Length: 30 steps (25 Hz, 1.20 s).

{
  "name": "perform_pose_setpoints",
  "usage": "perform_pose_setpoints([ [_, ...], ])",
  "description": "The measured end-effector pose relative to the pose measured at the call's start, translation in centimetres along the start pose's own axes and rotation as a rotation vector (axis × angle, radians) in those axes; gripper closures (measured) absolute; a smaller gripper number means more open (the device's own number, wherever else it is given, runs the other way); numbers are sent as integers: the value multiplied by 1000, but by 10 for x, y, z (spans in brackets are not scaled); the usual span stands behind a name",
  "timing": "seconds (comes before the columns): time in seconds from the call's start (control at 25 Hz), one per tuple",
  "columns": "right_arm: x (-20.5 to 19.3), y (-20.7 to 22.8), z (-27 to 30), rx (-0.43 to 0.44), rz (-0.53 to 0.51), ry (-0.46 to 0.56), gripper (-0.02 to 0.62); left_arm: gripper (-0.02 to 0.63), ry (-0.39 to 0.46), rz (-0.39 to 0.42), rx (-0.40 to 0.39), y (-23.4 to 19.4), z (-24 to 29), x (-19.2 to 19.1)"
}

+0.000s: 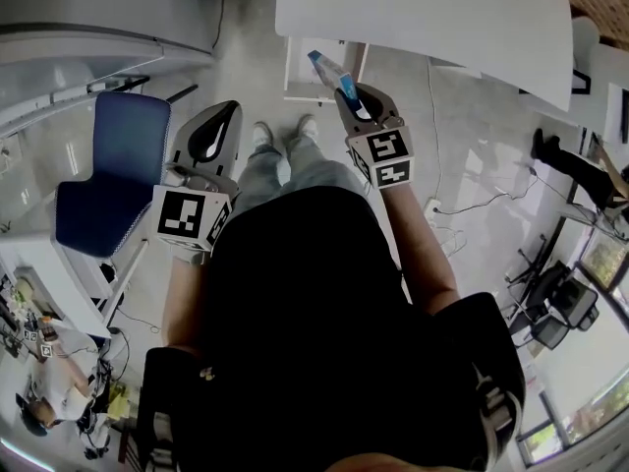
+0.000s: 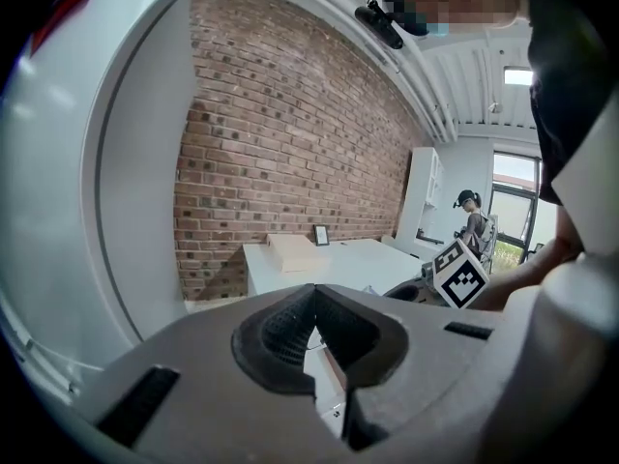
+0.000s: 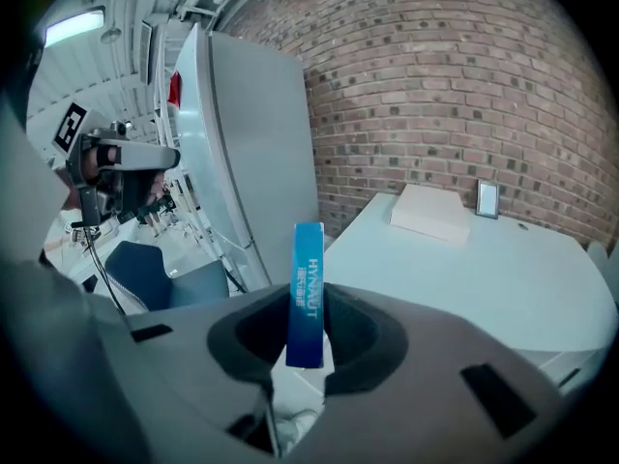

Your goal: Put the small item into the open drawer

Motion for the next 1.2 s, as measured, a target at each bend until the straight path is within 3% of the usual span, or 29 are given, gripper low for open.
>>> perform_pose_setpoints([
  [0.44, -35, 21, 109, 26, -42, -148, 508, 603, -91, -92, 59, -6, 21, -40],
  [1.2, -110, 43, 278, -8, -81, -340, 506, 603, -195, -153, 89, -26, 46, -109],
])
Point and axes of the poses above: the fingertips, and each gripper's own axes: z forward along the fingers, y to its right, x out of its top, the point moved 8 cm from there along -z, backward along the fingers, and after that the axes turned 12 degrees about -y, right-handed, at the moved point
